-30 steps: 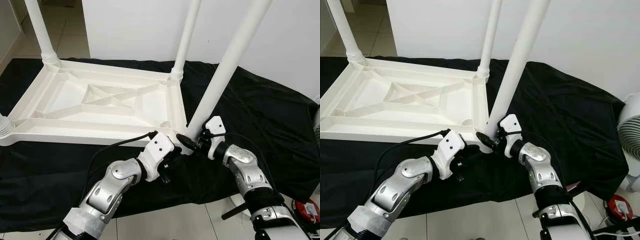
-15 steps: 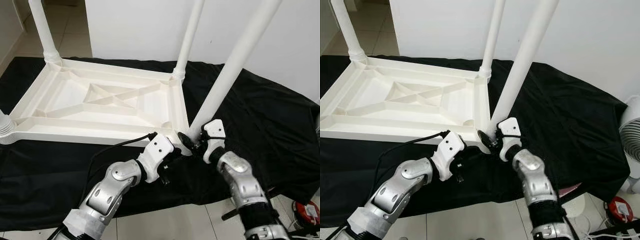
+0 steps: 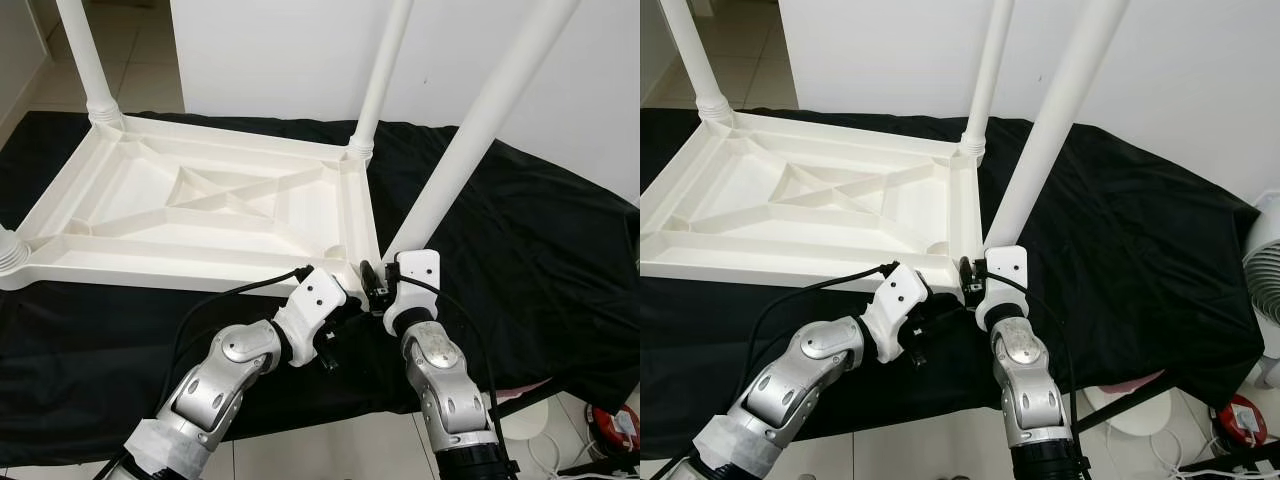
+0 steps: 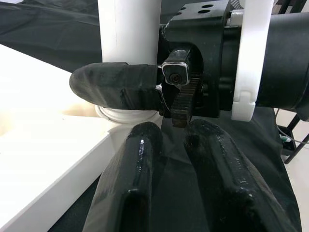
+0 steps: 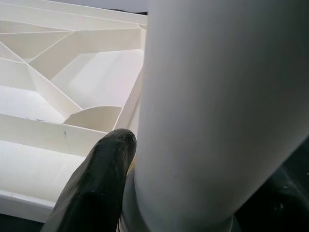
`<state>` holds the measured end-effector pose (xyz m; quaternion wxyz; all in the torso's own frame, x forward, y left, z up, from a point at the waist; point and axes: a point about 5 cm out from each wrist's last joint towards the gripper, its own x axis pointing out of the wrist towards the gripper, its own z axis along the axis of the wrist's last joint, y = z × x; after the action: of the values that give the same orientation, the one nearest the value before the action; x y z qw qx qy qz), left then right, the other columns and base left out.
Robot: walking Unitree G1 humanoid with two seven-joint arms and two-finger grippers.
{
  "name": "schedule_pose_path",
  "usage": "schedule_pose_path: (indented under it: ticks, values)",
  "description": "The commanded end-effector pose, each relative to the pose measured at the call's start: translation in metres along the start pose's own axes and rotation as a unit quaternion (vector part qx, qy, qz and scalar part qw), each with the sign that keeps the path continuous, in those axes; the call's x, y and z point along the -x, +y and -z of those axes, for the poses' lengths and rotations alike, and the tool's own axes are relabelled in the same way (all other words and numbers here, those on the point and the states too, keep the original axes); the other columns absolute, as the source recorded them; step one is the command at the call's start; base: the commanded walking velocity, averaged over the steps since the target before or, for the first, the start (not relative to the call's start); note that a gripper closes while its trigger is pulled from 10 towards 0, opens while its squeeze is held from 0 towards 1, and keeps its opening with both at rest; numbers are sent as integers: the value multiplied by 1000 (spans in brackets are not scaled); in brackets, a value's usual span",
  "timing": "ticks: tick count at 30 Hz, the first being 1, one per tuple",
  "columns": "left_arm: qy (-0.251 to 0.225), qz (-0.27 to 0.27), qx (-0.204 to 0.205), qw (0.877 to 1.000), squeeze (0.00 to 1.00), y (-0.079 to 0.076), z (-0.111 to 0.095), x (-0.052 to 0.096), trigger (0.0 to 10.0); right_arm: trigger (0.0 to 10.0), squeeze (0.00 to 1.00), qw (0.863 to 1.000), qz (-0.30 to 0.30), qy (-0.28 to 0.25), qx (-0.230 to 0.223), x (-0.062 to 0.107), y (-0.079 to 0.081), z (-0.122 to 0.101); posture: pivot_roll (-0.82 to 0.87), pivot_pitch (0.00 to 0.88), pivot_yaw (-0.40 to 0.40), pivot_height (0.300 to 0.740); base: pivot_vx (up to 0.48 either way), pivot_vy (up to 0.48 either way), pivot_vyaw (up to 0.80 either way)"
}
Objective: Building children table
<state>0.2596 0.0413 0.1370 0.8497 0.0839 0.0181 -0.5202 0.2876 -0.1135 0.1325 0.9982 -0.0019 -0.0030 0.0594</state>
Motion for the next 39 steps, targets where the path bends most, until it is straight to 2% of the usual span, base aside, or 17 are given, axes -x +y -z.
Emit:
schedule_pose_path:
  ticks: [1,4,5,10,12,15,16,20,23,24,26,32,36,37,38,39]
  values:
    - [2,24,0,1000,0,-6,1,-2,10000,10000,0,999,33,27,-4,4,-12,10,50,39,-116,740,0,0,0]
    - [3,25,0,1000,0,-6,1,-2,10000,10000,0,999,34,27,-3,4,-13,10,52,36,-116,740,0,0,0]
    - [3,24,-2,1000,0,-5,1,-2,10000,10000,1000,999,33,24,-6,5,-13,9,54,34,-116,740,0,0,0]
    - [4,24,-5,1000,0,-5,1,-1,10000,10000,1000,1000,-19,2,-18,4,-8,0,57,32,-114,740,0,0,0]
    - [5,25,-4,1000,0,-6,1,-1,10000,10000,1000,999,-52,-8,-11,2,-13,-5,56,30,-112,740,0,0,0]
    - [5,25,-4,1000,0,-5,1,-2,10000,10000,1000,998,-68,-10,-4,1,-17,-7,56,27,-113,740,0,0,0]
    - [4,25,-5,1000,0,-5,1,-2,10000,10000,0,996,-87,-6,10,-1,-22,-7,56,26,-114,740,0,0,0]
    - [4,24,-6,1000,0,-4,0,-3,10000,10000,0,991,-130,13,31,-4,-33,-2,56,23,-114,740,0,0,0]
    - [3,24,-7,1000,0,-4,0,-3,10000,10000,0,980,-186,9,68,-5,-38,-1,57,20,-113,740,0,0,0]
    - [3,24,-7,1000,0,-4,0,-3,10000,10000,0,980,-186,9,68,-5,-38,-1,57,20,-113,740,0,0,0]
    - [3,24,-9,1000,0,-3,0,-3,10000,10000,0,971,-226,3,80,-7,-39,-2,61,17,-113,740,0,0,0]
    - [3,23,-11,1000,0,-1,-1,-3,10000,10000,0,961,-262,-6,87,-12,-37,-5,58,16,-108,740,0,0,0]
    - [2,26,-13,1000,0,-1,-2,-4,10000,10000,0,941,-324,-3,97,-21,-31,-5,58,13,-102,740,0,0,0]
    - [2,26,-13,1000,0,-1,-2,-4,10000,10000,0,941,-324,-3,97,-21,-31,-5,58,13,-102,740,0,0,0]
    - [2,26,-13,1000,0,0,-2,-4,10000,8392,0,938,-332,3,97,-23,-32,-3,60,13,-101,740,0,0,0]
    - [2,27,-13,1000,0,0,-3,-4,10000,8392,0,936,-338,7,100,-25,-33,-1,61,13,-102,740,0,0,0]
